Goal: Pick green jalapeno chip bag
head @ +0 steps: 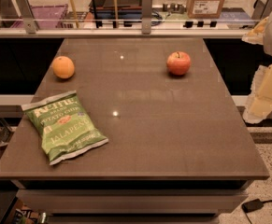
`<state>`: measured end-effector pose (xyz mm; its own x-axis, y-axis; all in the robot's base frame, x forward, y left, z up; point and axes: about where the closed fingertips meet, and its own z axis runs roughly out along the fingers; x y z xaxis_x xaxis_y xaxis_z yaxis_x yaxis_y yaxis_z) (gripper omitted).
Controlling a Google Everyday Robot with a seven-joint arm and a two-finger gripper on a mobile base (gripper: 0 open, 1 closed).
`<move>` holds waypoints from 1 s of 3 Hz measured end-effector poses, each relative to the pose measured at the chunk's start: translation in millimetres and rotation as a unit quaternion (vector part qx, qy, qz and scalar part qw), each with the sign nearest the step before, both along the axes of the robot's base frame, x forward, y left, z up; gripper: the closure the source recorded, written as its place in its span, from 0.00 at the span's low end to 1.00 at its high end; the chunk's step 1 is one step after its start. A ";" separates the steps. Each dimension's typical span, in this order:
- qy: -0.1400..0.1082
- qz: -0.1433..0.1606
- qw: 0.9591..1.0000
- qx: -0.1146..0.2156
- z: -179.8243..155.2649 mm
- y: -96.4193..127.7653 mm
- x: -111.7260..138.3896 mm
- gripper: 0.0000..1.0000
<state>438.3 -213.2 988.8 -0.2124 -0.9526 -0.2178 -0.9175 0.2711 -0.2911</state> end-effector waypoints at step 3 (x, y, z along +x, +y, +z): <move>-0.012 0.020 0.998 0.053 9.7 36.3 4.7 0.00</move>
Offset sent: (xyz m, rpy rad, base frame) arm 0.0027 0.0145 0.0065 0.0641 0.0018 0.0172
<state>443.0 -176.8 998.4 -0.1677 -0.9319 -0.3216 -0.9214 0.2642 -0.2850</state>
